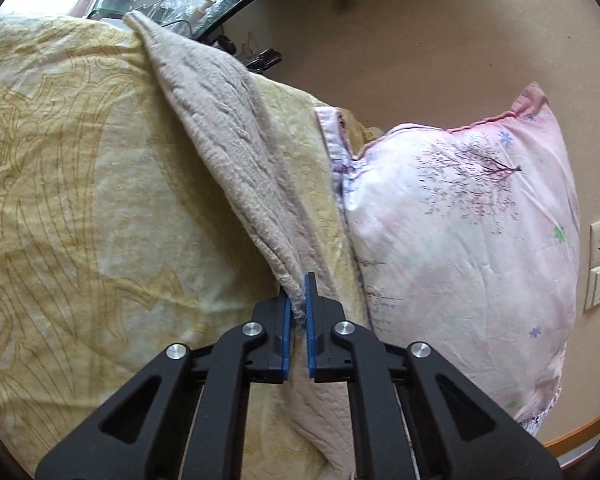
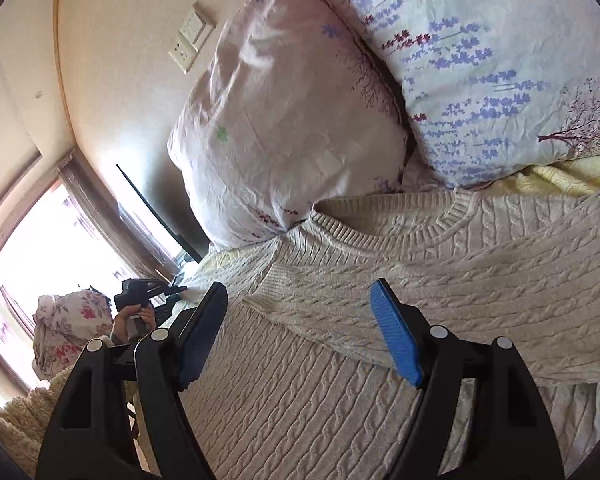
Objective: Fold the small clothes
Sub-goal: 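Reach the left tool to the other sleeve and close on it, then fold the held sleeve across the sweater front with the left tool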
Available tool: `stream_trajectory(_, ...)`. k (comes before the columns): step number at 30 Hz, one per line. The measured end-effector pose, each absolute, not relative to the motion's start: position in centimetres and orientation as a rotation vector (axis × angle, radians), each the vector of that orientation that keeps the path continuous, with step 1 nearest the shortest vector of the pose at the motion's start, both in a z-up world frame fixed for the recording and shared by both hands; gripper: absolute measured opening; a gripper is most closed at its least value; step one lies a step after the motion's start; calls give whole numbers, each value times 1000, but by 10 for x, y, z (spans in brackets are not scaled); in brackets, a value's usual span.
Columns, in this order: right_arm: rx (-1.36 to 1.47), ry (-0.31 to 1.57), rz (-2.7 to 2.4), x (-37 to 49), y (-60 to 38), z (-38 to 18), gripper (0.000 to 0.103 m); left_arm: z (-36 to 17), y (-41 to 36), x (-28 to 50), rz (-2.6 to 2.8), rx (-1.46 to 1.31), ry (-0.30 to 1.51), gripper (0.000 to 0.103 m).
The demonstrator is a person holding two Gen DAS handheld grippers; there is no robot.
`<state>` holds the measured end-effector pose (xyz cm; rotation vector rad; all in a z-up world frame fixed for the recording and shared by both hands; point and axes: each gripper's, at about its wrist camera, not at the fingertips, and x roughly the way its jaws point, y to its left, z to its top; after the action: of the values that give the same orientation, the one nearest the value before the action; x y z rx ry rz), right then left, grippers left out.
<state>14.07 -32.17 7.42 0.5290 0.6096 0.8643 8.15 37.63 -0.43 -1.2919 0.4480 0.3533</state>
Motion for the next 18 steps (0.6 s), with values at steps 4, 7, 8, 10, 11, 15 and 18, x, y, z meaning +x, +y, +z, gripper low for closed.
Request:
stream_trajectory(4, 578, 561, 824, 142, -343, 81, 77, 38, 331, 94, 174, -1239, 382, 5)
stream_trajectory(7, 604, 532, 797, 143, -356, 84, 79, 67, 278, 109, 26, -1176, 382, 5)
stream_trajectory(8, 616, 527, 793, 143, -360, 85, 79, 74, 258, 117, -22, -1158, 385, 5)
stream_trajectory(10, 631, 516, 781, 144, -366, 86, 79, 84, 216, 125, -104, -1113, 392, 5)
stream_trajectory(11, 635, 514, 774, 145, -369, 86, 79, 85, 193, 131, -150, -1093, 409, 5)
stream_trajectory(15, 655, 530, 751, 151, -375, 81, 79, 65, 112, 154, -274, -1028, 524, 6)
stream_trajectory(18, 667, 543, 742, 153, -378, 78, 79, 28, 71, 166, -274, -995, 643, 6)
